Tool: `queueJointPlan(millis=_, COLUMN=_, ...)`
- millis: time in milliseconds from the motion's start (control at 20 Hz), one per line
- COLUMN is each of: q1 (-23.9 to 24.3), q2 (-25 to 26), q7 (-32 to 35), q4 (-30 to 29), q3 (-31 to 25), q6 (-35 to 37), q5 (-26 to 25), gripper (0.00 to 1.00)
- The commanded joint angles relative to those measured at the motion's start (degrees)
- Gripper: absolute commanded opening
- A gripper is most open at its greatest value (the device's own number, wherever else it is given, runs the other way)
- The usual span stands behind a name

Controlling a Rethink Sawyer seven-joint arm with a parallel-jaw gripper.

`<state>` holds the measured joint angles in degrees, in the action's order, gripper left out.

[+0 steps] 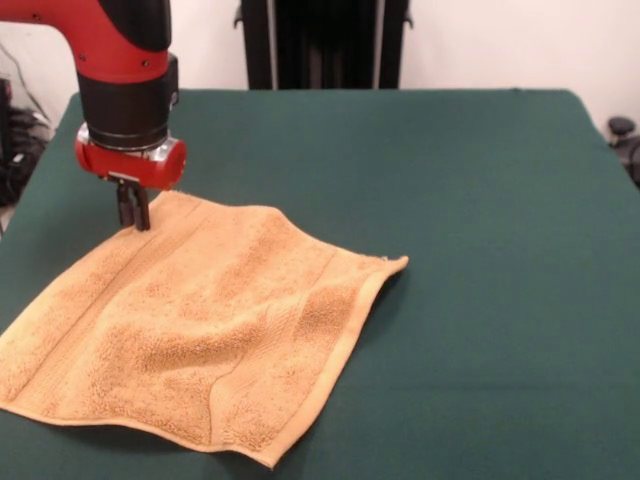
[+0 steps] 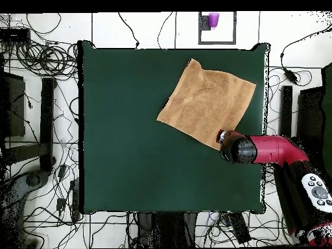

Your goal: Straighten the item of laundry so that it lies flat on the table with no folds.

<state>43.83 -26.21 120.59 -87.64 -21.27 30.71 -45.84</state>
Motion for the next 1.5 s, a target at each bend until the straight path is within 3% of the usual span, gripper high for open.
queueJointPlan(millis=50, q1=-3.2, q2=3.4, q7=-10.9, q4=-6.6, q3=-2.8, q6=4.9, q5=-0.8, gripper=0.00)
queueJointPlan(millis=1500, q1=3.1, q2=-0.9, q7=-17.5, q4=-13.8, q3=-4.1, q6=7.4, q5=-1.0, gripper=0.00)
